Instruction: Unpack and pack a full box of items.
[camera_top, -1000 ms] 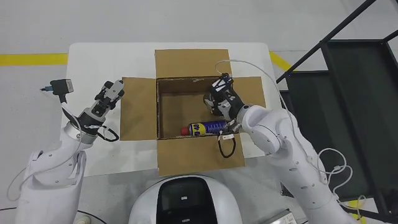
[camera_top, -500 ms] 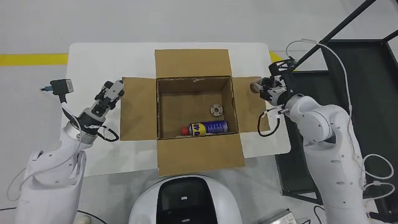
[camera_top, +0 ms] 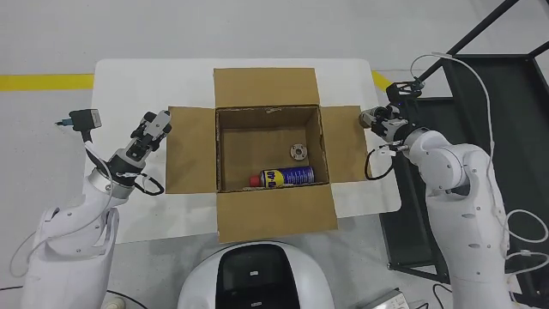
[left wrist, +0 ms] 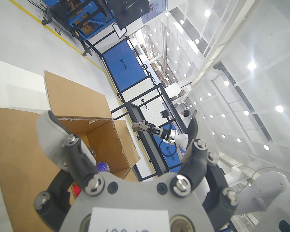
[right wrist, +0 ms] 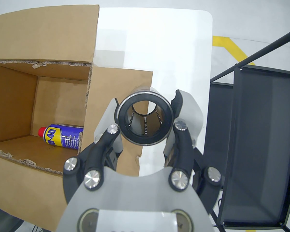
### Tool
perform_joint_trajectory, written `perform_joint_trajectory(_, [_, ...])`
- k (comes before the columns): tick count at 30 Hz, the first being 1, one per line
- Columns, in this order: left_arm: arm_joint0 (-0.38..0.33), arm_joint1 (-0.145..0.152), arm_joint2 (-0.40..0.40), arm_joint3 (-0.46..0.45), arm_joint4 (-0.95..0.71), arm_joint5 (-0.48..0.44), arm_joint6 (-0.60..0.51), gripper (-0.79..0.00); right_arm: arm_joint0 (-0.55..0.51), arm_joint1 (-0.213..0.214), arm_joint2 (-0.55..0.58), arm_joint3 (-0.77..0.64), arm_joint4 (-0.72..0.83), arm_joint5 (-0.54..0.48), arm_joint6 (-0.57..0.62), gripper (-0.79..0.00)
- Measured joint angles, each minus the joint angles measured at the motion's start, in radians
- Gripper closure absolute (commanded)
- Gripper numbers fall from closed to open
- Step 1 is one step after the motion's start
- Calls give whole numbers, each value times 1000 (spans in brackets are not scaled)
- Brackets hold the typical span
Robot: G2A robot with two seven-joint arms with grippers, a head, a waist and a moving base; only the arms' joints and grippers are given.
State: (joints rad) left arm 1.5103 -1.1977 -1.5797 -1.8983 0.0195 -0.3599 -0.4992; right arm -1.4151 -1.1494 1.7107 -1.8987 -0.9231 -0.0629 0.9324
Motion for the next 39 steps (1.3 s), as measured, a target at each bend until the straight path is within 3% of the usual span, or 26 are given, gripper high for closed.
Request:
perform_joint_trajectory(12, [0, 0, 0, 0, 0, 0, 0, -785, -2, 0, 1, 3, -1, 0, -7, 0])
perform_joint_trajectory(18, [0, 0, 0, 0, 0, 0, 0, -785, 16, 10, 55, 64, -6, -15, -22, 0])
perform_joint_trajectory(25, [0, 0, 0, 0, 0, 0, 0, -785, 94, 19, 51, 222, -62, 10, -16, 0])
perform_joint_trajectory(39, [0, 0, 0, 0, 0, 0, 0, -785, 321, 8, -113, 658, -87, 51, -55, 0])
